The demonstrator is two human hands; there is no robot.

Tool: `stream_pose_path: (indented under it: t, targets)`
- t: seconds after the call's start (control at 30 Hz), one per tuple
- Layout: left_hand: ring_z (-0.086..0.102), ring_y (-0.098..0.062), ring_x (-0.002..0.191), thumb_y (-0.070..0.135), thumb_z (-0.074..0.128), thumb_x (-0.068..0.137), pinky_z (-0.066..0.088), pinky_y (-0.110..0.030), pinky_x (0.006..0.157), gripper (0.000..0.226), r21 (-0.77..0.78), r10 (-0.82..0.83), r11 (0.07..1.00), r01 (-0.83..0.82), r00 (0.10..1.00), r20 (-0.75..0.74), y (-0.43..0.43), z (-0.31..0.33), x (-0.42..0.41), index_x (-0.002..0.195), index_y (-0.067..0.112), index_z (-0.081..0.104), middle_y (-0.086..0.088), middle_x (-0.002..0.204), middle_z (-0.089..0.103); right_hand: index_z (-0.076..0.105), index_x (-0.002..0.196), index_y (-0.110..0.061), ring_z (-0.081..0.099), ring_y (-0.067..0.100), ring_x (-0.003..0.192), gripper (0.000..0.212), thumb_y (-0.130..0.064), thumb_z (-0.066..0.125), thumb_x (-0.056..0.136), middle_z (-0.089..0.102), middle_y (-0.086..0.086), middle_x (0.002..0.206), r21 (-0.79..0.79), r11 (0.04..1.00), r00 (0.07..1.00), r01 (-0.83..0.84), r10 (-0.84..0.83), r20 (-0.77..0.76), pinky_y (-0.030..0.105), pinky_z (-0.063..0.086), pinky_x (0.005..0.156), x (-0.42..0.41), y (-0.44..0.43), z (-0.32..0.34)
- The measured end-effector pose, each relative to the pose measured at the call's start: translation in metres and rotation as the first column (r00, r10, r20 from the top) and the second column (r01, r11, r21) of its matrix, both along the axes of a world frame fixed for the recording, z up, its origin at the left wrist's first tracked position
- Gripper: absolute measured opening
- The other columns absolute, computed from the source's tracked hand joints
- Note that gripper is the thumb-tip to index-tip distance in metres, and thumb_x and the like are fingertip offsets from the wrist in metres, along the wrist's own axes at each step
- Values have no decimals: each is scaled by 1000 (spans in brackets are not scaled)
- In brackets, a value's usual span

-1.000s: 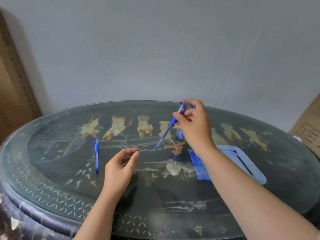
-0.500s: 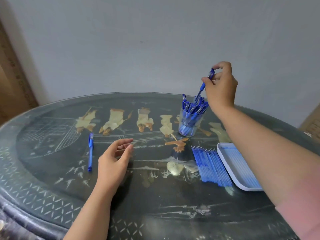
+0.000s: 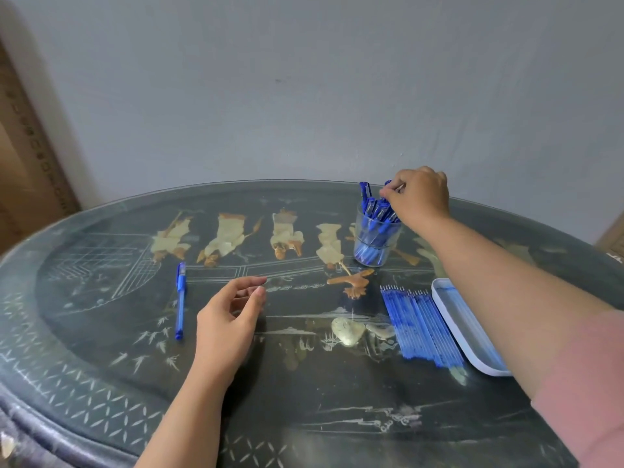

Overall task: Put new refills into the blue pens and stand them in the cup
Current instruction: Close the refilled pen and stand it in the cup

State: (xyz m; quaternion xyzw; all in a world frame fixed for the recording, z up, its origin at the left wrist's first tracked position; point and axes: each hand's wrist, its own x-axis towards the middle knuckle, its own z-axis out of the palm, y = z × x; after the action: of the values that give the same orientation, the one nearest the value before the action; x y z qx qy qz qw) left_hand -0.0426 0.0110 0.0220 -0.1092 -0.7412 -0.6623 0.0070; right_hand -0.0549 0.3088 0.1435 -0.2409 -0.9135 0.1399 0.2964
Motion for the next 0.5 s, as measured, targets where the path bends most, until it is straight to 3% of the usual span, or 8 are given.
stream_pose_path:
  t: [0.1,0.3,0.5]
  targets:
    - [69,-8,85,23,63,94,58,-34,85,12,15,-1,1000,1,1000,4,0,1,1,100,30,70,3,92,71,69,99,-19,46,33,115,14,-30,64,93,59,12,110,-32,999,1000,6,-6,-11,35,40,92,1,-6,1]
    - [69,-9,89,18,61,95,58,-33,84,15,106,23,994,-20,999,-27,-4,9,11,103,27,69,5,94,73,65,104,-17,48,29,108,14,-17,53,95,62,14,102,-97,995,978,1,-21,-206,26,29,77,13,-19,1]
    - [69,-12,91,16,63,94,55,-31,83,16,148,175,976,-159,979,-106,-44,23,15,97,30,70,5,93,73,64,101,-14,49,23,98,14,-8,57,90,57,4,90,-125,977,935,-172,122,-334,24,26,76,30,-97,-23]
